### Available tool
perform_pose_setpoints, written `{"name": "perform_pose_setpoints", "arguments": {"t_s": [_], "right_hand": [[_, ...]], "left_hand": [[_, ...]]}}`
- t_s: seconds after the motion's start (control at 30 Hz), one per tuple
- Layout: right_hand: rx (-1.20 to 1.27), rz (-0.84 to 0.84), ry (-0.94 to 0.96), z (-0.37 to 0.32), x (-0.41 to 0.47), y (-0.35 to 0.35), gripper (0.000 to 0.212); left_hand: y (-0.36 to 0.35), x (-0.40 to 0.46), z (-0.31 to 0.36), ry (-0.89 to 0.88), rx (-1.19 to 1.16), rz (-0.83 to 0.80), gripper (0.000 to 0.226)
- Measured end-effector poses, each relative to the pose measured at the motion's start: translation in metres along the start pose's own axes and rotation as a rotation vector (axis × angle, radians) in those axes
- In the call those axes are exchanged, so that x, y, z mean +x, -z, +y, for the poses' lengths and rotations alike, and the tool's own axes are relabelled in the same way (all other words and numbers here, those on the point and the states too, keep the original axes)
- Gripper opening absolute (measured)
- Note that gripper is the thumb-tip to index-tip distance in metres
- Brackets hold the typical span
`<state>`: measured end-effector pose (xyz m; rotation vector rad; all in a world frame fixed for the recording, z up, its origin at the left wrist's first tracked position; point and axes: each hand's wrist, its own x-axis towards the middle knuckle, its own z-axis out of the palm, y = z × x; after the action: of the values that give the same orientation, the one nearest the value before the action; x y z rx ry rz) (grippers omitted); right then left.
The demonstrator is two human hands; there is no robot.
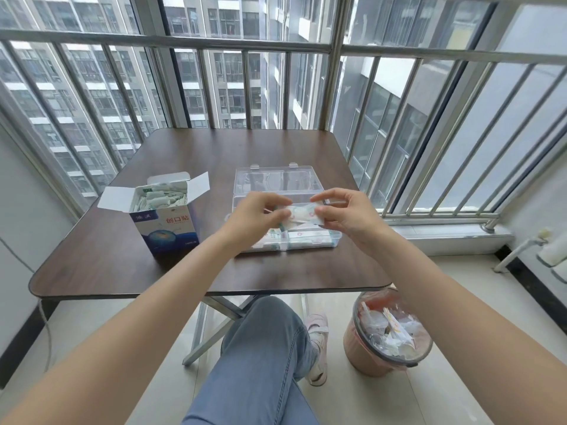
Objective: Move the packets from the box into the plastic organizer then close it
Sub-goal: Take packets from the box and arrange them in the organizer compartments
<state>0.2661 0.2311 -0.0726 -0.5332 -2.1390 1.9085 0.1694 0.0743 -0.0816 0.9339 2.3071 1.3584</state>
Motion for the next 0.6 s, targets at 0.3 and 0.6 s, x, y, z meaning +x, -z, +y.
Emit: {"name": "perform_pose_setpoints", "arguments": {"t_s": [0.3, 0.6], "right_hand": [[-0.262, 0.066, 0.08, 0.006, 0.012, 0.019, 0.012], [-0.81, 0.135, 0.058, 0.023, 0.026, 0.022, 0.011]], "left_hand": [[-0.013, 0.016, -0.001, 0.035, -0.06, 0.047, 0.019], [-0.031, 0.031, 0.002, 0.04, 0.448, -0.045, 0.016]]}}
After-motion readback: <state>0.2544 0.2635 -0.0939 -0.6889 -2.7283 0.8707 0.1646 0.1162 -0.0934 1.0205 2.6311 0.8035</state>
